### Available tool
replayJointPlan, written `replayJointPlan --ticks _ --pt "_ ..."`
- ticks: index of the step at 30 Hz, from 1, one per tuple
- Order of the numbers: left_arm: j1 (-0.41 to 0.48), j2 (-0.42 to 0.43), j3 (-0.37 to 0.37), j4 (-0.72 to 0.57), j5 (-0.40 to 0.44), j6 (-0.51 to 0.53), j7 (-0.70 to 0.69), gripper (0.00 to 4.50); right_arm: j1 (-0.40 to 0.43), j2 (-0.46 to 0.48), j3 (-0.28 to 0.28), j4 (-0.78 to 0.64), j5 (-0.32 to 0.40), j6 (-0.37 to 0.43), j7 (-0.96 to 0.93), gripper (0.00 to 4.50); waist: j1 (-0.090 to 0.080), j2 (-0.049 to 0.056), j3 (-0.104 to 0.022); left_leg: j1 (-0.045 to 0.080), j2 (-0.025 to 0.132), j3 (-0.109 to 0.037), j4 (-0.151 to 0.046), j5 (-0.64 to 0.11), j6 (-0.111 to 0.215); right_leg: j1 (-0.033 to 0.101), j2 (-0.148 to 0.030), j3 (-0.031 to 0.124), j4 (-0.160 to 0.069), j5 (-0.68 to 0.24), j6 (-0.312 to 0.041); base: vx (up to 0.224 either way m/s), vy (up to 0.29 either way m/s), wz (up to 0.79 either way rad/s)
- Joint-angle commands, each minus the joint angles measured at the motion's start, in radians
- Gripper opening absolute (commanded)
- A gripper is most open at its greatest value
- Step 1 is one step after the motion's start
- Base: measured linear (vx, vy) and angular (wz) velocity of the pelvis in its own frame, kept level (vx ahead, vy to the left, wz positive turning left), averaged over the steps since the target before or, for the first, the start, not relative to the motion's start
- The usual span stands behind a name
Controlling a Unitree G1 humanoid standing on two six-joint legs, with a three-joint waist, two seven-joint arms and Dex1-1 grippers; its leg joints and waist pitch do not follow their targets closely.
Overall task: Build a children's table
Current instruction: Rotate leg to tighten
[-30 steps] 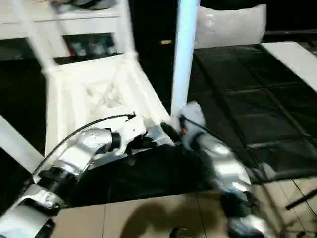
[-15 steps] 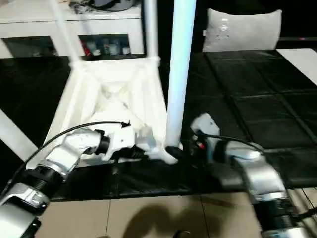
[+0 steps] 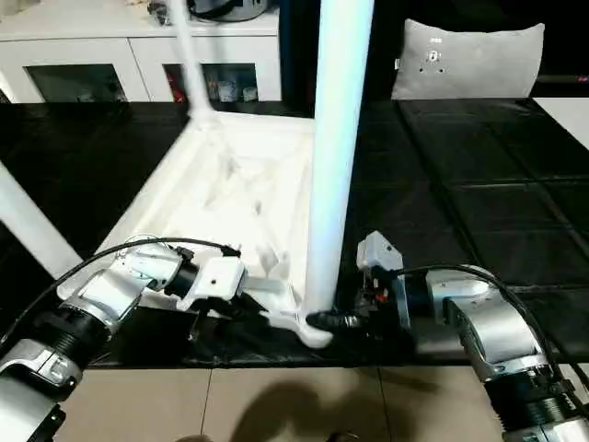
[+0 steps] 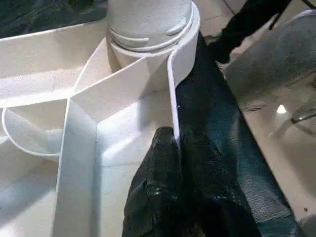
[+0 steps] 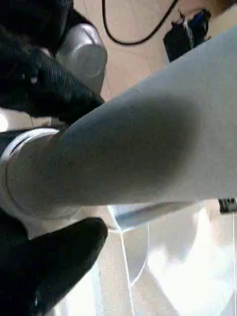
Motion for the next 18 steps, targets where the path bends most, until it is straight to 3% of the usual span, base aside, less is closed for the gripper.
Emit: replayJointPlan --ticks 1,10,13,14,16,17,18 --pt "-0.024 -0.004 -0.033 -0.023 0.011 -0.03 -0.045 0.0 -0.006 -0.002 0.006 -0.03 0.008 0.009 0.014 2.91 -0.004 -0.024 -0.07 -0.012 0.011 0.019 -0.076 -0.177 0.092 0.069 -0.03 0.038 -0.063 -0.436 -0.132 0.0 0.0 0.0" --pt "-0.027 -0.004 -0.032 -0.012 0.004 -0.025 -0.053 0.0 0.005 -0.001 0.004 -0.048 0.034 0.034 0.02 2.18 -0.003 -0.025 -0.071 -0.012 0.01 0.019 -0.076 -0.164 0.091 0.069 -0.029 0.039 -0.062 -0.425 -0.13 0.0 0.0 0.0" --pt "-0.018 -0.01 -0.014 -0.017 0.004 0.029 -0.014 0.0 0.018 0.02 -0.016 -0.064 0.05 0.057 -0.027 2.1 -0.002 -0.024 -0.071 -0.011 0.01 0.02 -0.076 -0.161 0.091 0.068 -0.029 0.039 -0.062 -0.426 -0.131 0.0 0.0 0.0" --pt "-0.012 -0.012 -0.004 -0.026 0.015 0.089 0.03 0.0 0.026 0.05 -0.032 -0.07 0.037 0.073 -0.108 2.1 -0.005 -0.02 -0.068 -0.011 0.008 0.02 -0.077 -0.168 0.082 0.068 -0.028 0.039 -0.065 -0.442 -0.124 0.0 0.0 0.0" --pt "-0.008 -0.025 0.01 -0.038 0.005 0.131 0.058 0.0 0.022 0.081 -0.036 -0.059 -0.01 0.064 -0.2 2.1 -0.011 -0.021 -0.064 -0.011 0.004 0.019 -0.078 -0.196 0.064 0.066 -0.029 0.034 -0.072 -0.504 -0.103 0.0 0.0 0.0" --pt "-0.007 -0.026 0.011 -0.038 0.005 0.133 0.059 0.0 0.022 0.083 -0.036 -0.058 -0.013 0.063 -0.205 2.09 -0.018 -0.023 -0.063 -0.01 -0.002 0.018 -0.077 -0.214 0.055 0.064 -0.026 0.028 -0.082 -0.556 -0.076 0.0 0.0 0.0" --pt "0.0 -0.045 0.025 -0.06 -0.007 0.187 0.094 0.0 0.007 0.132 -0.045 -0.035 -0.065 0.068 -0.331 2.06 -0.025 -0.021 -0.059 -0.009 -0.006 0.017 -0.074 -0.236 0.05 0.061 -0.025 0.023 -0.09 -0.601 -0.053 0.0 0.0 0.0"
